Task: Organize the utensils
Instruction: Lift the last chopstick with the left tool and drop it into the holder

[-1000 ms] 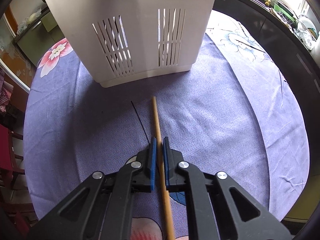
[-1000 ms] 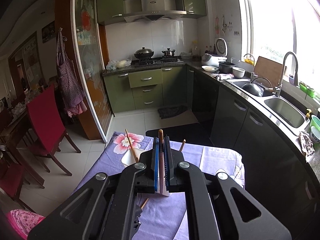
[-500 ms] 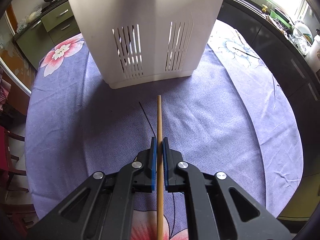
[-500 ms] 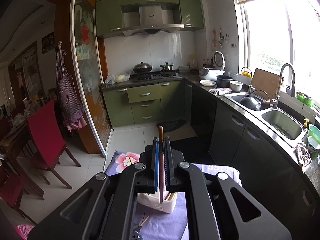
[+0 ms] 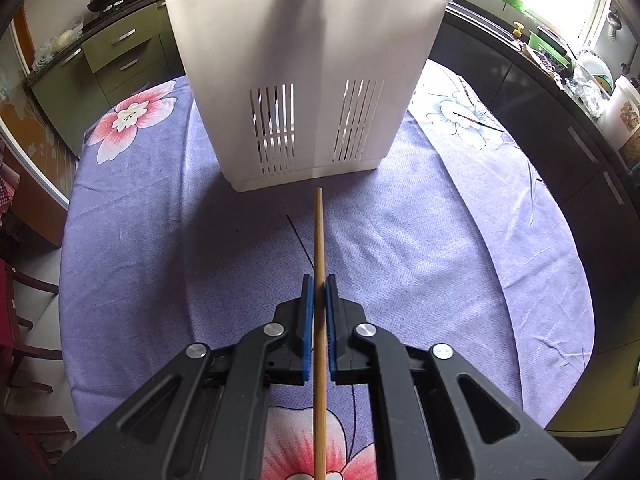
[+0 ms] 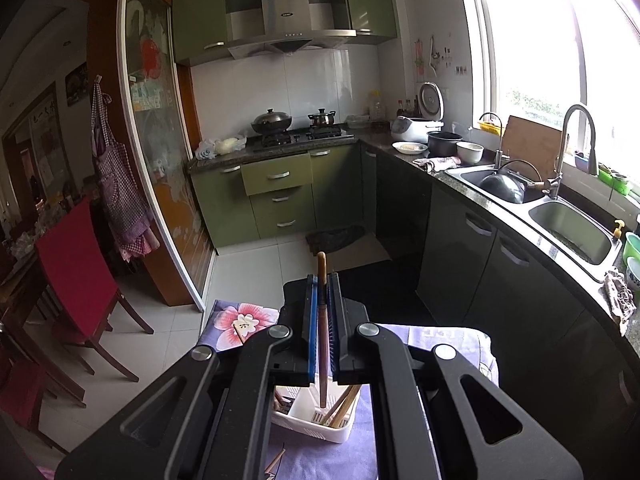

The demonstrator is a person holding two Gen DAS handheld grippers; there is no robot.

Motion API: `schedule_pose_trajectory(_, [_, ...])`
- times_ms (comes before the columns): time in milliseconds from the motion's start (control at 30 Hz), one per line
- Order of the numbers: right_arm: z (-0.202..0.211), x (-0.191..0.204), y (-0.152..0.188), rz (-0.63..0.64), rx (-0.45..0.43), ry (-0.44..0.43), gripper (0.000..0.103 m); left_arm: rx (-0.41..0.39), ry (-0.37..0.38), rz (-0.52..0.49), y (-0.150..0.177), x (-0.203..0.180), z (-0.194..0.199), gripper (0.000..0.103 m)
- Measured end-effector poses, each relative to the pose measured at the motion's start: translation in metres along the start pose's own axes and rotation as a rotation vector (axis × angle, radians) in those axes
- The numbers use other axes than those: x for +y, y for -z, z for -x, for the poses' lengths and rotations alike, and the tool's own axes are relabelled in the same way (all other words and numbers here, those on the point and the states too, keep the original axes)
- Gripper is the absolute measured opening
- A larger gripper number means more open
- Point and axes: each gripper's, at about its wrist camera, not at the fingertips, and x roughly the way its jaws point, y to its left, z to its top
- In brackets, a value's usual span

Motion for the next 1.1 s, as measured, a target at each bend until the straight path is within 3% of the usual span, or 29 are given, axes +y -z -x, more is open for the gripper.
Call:
schedule_pose_trajectory(633, [-0.058, -0.008, 0.06, 0.012, 0.117, -0.006, 0.006, -0.057, 0.025, -0.01, 0.001, -0.004, 0.025, 0.006])
schedule_pose_trajectory(900, [-0.028, -0.014, 0.072, -0.049, 0.064, -0.043, 0.006, -0.095, 0.047, -0.009, 0.003, -0.004, 0.046, 0.006])
schedule_pose_trajectory(1000, [-0.008, -0.016, 0.088, -0.075, 0.024, -0.068, 0.018, -0.12, 0.06, -0.009, 0.003, -0.003, 0.06, 0.006])
schedule_pose_trajectory(1100, [0.002, -0.015, 0.106, -0.066, 0.029, -0.077, 0.018, -0.151, 0.064, -0.011, 0.001, -0.002, 0.076, 0.006])
